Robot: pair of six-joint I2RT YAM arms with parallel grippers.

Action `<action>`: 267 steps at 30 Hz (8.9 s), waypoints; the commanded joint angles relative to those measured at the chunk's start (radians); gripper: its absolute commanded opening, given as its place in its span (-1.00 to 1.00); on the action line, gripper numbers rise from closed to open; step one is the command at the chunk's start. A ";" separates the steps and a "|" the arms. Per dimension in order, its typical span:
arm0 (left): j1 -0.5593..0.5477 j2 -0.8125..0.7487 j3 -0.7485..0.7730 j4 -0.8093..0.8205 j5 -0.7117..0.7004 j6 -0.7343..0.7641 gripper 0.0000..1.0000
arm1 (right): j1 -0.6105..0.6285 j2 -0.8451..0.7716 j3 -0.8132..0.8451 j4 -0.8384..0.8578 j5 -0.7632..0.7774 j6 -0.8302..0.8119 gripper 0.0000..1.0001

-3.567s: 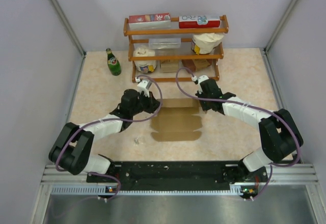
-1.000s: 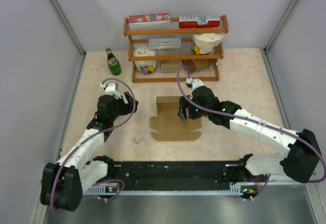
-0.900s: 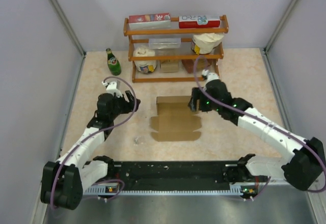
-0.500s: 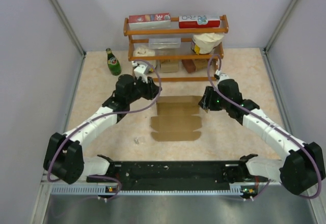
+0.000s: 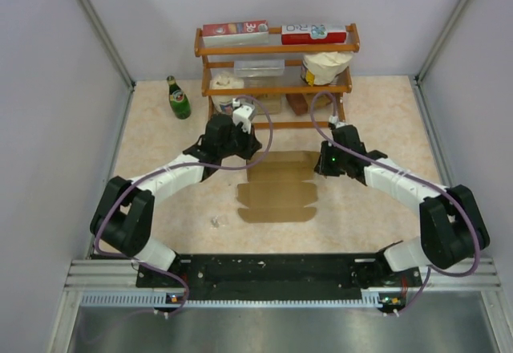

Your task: Fold the paper box

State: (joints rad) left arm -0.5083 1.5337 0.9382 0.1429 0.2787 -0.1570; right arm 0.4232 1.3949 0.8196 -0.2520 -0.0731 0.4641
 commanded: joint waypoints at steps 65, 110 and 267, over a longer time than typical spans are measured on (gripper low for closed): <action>-0.062 -0.092 -0.188 0.165 -0.113 -0.012 -1.00 | -0.021 0.207 -0.016 0.309 -0.168 0.019 -0.79; -0.064 -0.083 -0.174 0.147 -0.105 -0.012 -1.00 | -0.021 0.105 0.027 0.191 -0.010 -0.088 -0.67; -0.062 -0.061 -0.164 0.141 -0.081 -0.013 -1.00 | -0.086 0.247 0.342 -0.121 -0.091 -0.533 -0.24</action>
State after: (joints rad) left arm -0.5701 1.4666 0.7486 0.2684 0.1864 -0.1627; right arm 0.3500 1.6363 1.1469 -0.4007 -0.1108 -0.1040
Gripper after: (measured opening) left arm 0.009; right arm 0.439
